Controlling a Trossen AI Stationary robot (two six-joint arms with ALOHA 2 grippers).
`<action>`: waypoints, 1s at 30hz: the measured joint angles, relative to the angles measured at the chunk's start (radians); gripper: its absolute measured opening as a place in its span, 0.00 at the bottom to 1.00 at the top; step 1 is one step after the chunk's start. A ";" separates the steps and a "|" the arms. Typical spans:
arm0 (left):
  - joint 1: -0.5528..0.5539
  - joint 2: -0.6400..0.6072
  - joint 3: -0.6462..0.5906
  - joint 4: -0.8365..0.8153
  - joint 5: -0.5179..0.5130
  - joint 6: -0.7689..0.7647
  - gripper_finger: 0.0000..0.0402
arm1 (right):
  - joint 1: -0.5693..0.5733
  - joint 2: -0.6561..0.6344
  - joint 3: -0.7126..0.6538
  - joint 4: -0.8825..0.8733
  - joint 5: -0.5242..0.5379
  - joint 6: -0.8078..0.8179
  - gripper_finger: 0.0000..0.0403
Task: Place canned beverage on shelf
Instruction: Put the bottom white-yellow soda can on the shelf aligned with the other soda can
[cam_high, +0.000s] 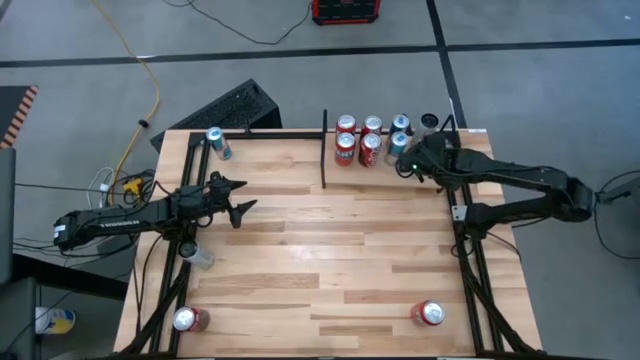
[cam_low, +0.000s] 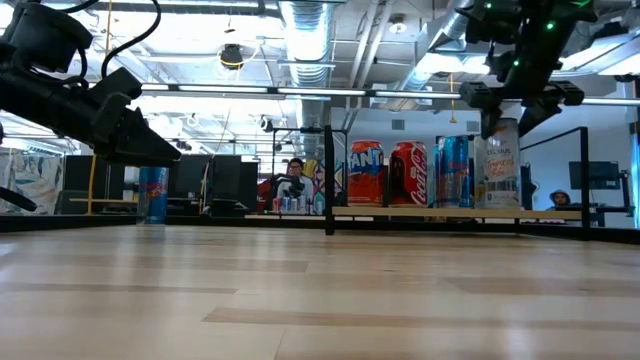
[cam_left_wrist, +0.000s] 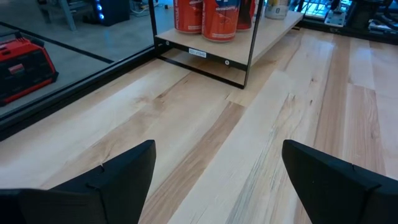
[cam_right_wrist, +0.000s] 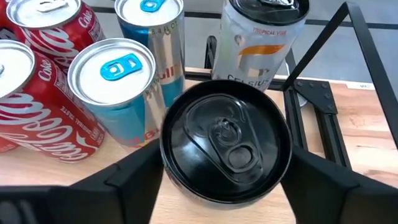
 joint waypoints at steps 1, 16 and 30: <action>0.000 0.000 0.000 0.000 0.000 0.000 0.83 | -0.003 0.000 0.000 -0.007 0.000 0.000 0.74; 0.000 0.000 0.000 0.000 0.000 0.000 0.83 | -0.065 -0.002 0.001 0.010 -0.021 -0.140 0.69; 0.000 0.000 0.000 0.000 0.000 0.000 0.83 | -0.193 -0.103 -0.052 0.171 -0.176 -0.452 0.69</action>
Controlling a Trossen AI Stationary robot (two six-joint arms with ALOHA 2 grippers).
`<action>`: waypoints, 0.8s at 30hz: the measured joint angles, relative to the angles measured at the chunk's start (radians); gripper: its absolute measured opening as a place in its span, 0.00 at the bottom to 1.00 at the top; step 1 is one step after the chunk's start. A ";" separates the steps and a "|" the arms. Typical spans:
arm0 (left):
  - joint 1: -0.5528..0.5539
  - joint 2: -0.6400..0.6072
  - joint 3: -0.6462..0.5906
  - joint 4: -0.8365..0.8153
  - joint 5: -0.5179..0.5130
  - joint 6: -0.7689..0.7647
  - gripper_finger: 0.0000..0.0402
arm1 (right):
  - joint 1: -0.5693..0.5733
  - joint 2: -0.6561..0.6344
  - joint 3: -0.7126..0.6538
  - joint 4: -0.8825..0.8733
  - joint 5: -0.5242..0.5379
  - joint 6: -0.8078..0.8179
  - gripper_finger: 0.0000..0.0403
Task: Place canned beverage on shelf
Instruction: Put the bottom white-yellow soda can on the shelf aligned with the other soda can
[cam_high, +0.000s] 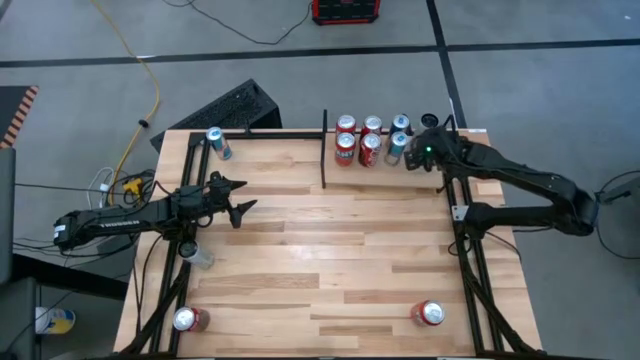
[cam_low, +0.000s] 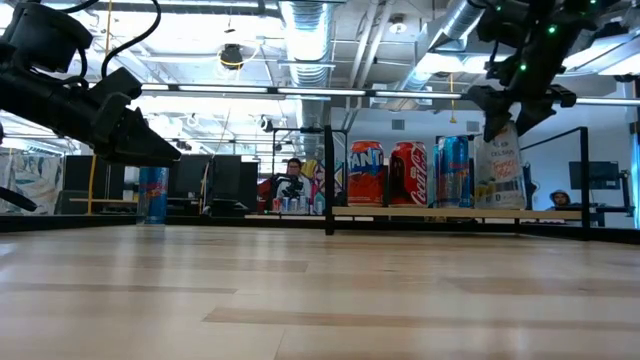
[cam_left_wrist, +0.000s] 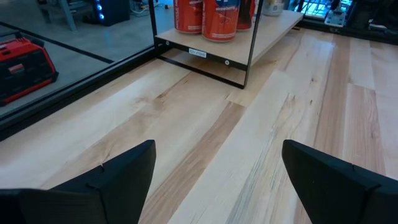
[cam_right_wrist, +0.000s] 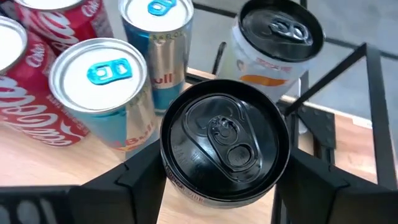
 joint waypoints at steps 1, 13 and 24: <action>0.000 0.000 0.000 0.000 0.000 0.000 0.83 | -0.006 -0.010 -0.013 0.018 -0.003 -0.018 0.69; 0.000 0.000 0.000 0.000 0.000 0.000 0.83 | -0.079 -0.124 -0.109 0.119 -0.105 -0.150 0.69; 0.000 0.000 0.000 0.000 0.000 0.000 0.83 | -0.121 -0.164 -0.112 0.078 -0.170 -0.159 0.89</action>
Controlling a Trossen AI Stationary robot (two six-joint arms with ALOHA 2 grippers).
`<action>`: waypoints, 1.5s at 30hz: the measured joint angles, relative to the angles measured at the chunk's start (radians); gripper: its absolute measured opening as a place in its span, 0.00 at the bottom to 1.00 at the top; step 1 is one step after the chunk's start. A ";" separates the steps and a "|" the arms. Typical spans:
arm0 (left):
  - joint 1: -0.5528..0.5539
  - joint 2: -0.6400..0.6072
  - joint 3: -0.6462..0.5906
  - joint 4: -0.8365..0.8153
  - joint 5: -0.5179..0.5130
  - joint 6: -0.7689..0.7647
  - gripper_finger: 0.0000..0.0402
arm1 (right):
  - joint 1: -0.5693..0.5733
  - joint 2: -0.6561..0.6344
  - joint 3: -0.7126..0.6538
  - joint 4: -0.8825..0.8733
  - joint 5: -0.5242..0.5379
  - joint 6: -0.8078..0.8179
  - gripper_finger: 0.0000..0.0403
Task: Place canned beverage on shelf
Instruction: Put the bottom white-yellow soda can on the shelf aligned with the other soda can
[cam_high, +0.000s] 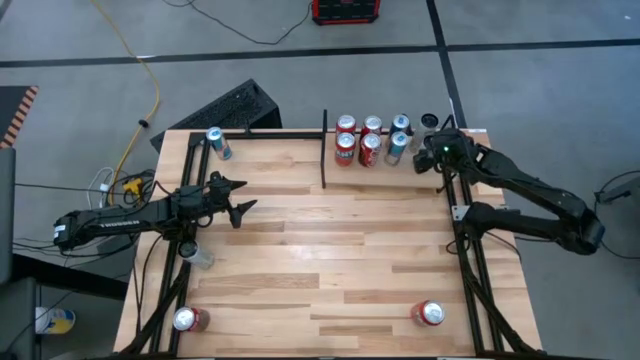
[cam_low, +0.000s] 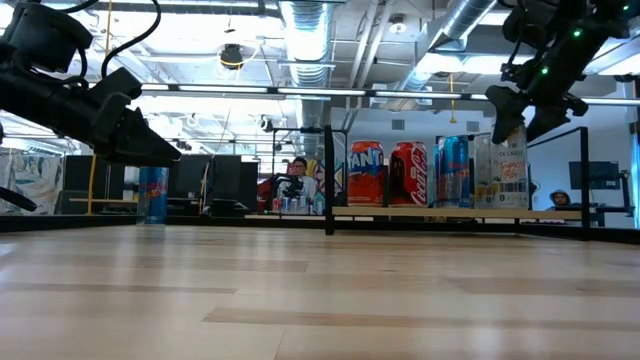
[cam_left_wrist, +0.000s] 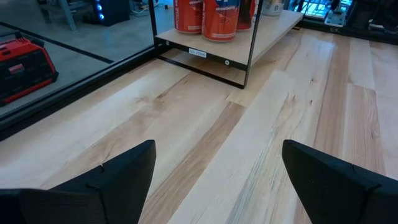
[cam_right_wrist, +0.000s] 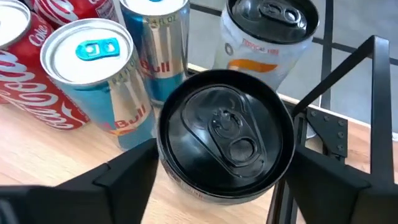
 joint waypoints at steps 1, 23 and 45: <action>0.000 0.000 0.000 0.000 0.000 0.000 0.83 | 0.000 -0.001 0.000 0.004 0.000 -0.004 0.91; 0.000 0.000 0.000 0.000 0.000 0.000 0.83 | 0.259 -0.098 0.119 -0.140 -0.082 0.124 0.93; 0.000 0.000 0.000 0.000 0.000 0.000 0.83 | 0.524 0.151 0.070 -0.477 0.044 0.589 0.07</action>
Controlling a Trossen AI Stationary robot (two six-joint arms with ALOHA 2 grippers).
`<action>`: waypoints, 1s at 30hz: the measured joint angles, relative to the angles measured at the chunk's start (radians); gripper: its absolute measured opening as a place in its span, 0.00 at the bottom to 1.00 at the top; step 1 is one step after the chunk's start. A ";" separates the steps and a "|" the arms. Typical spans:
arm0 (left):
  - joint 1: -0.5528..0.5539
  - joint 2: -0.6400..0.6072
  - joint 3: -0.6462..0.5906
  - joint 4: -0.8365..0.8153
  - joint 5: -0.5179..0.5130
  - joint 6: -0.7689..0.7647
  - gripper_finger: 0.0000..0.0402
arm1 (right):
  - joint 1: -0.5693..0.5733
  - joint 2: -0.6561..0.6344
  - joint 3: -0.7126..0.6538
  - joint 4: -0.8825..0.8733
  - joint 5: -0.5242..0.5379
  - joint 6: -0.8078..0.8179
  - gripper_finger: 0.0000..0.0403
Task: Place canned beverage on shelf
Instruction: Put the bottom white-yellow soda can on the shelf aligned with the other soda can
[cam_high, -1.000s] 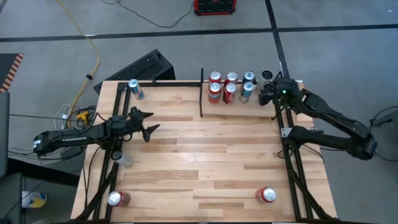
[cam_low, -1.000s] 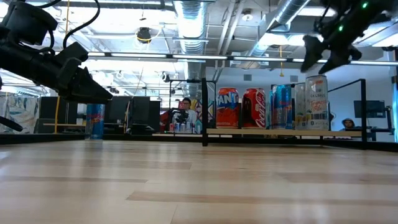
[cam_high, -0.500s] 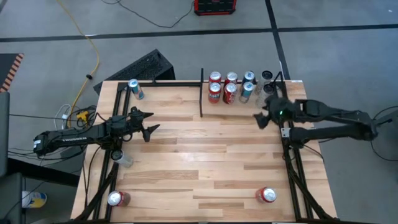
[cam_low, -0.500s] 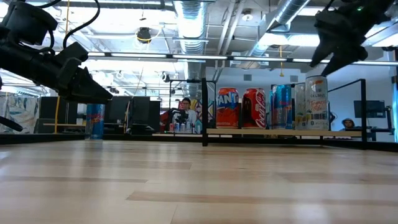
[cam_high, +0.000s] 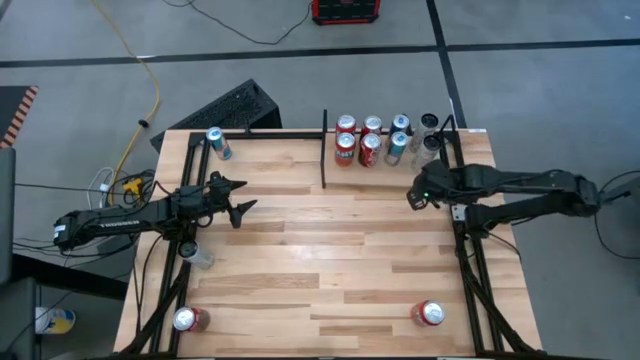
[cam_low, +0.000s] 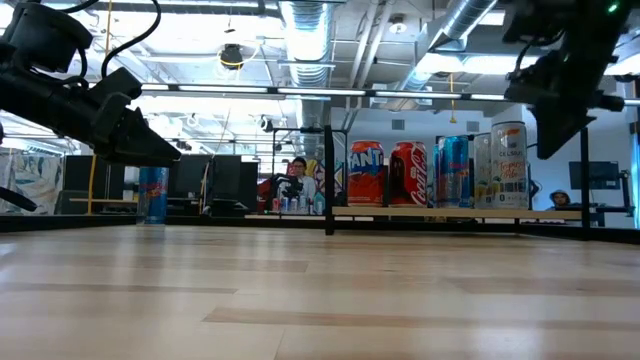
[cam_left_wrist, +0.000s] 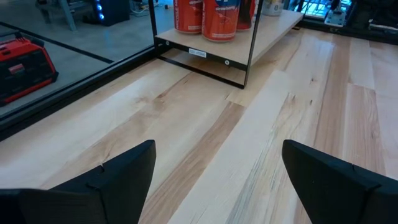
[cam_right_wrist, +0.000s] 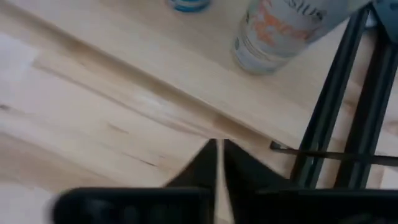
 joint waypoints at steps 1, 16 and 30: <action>0.000 0.000 0.000 0.000 0.000 0.000 0.83 | -0.020 0.011 -0.001 0.008 -0.006 -0.016 0.05; 0.000 0.000 0.000 0.000 0.000 0.000 0.83 | -0.323 0.052 -0.001 0.162 -0.091 -0.226 0.04; 0.000 0.000 0.000 0.000 0.000 0.000 0.83 | -0.422 0.059 0.001 0.258 -0.083 -0.327 0.05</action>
